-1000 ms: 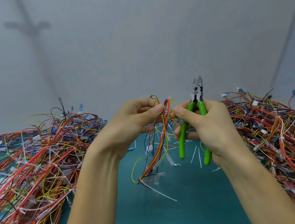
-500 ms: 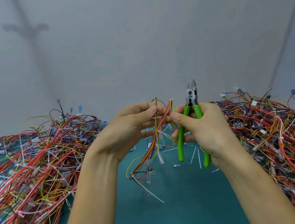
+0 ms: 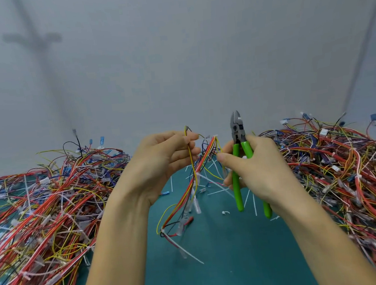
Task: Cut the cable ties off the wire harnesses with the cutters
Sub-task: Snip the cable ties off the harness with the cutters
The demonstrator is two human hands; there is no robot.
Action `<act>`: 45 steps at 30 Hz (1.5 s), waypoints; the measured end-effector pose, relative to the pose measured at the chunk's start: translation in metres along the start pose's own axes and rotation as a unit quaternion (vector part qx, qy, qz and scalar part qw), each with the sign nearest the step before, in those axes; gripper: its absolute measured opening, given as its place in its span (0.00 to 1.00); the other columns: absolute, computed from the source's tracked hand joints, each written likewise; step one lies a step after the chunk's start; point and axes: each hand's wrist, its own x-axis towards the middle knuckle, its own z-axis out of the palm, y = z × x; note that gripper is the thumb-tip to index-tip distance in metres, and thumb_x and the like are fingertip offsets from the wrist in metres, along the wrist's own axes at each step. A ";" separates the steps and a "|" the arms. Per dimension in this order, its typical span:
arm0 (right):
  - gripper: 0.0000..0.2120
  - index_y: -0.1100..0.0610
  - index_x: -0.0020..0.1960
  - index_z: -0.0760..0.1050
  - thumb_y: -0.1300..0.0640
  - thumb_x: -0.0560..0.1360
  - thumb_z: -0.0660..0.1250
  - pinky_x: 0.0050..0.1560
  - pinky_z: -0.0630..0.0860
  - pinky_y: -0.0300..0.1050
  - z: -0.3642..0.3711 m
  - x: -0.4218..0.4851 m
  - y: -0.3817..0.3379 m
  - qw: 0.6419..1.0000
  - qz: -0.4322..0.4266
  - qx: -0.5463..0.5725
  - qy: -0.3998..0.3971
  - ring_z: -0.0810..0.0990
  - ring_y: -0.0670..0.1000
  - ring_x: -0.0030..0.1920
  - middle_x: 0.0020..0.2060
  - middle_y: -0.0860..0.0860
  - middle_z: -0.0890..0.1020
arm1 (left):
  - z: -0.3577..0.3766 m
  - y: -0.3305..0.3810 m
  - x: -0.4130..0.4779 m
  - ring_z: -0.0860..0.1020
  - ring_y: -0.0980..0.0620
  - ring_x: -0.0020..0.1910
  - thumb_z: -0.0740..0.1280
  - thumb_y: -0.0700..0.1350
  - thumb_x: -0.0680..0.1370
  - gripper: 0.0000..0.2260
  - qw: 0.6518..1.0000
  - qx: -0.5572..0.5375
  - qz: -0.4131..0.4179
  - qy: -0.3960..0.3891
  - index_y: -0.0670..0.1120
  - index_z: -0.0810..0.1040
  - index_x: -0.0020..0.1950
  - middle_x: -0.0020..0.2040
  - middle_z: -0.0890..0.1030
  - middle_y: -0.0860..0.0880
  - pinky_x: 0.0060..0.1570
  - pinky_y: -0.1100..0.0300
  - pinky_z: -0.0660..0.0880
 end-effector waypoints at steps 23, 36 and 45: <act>0.28 0.55 0.38 0.75 0.39 0.81 0.45 0.48 0.76 0.54 0.005 -0.018 -0.017 0.962 -0.050 -0.257 -0.079 0.81 0.57 0.37 0.36 0.53 0.81 | 0.014 0.002 -0.003 0.85 0.48 0.37 0.67 0.30 0.76 0.13 0.995 -0.042 0.053 0.074 0.37 0.71 0.60 0.39 0.85 0.41 0.37 0.62 0.81; 0.27 0.53 0.38 0.73 0.39 0.81 0.45 0.47 0.75 0.53 0.005 -0.018 -0.018 0.965 -0.054 -0.253 -0.046 0.82 0.58 0.39 0.35 0.54 0.80 | 0.024 -0.003 -0.001 0.85 0.49 0.37 0.71 0.32 0.74 0.10 0.992 -0.013 0.085 0.097 0.41 0.73 0.50 0.37 0.86 0.44 0.40 0.60 0.82; 0.26 0.53 0.39 0.74 0.39 0.82 0.46 0.42 0.69 0.49 0.005 -0.019 -0.018 0.950 -0.075 -0.299 -0.038 0.75 0.57 0.43 0.36 0.50 0.79 | 0.025 -0.003 -0.002 0.85 0.50 0.36 0.72 0.33 0.73 0.10 0.991 0.003 0.091 0.103 0.40 0.74 0.49 0.37 0.86 0.44 0.44 0.56 0.82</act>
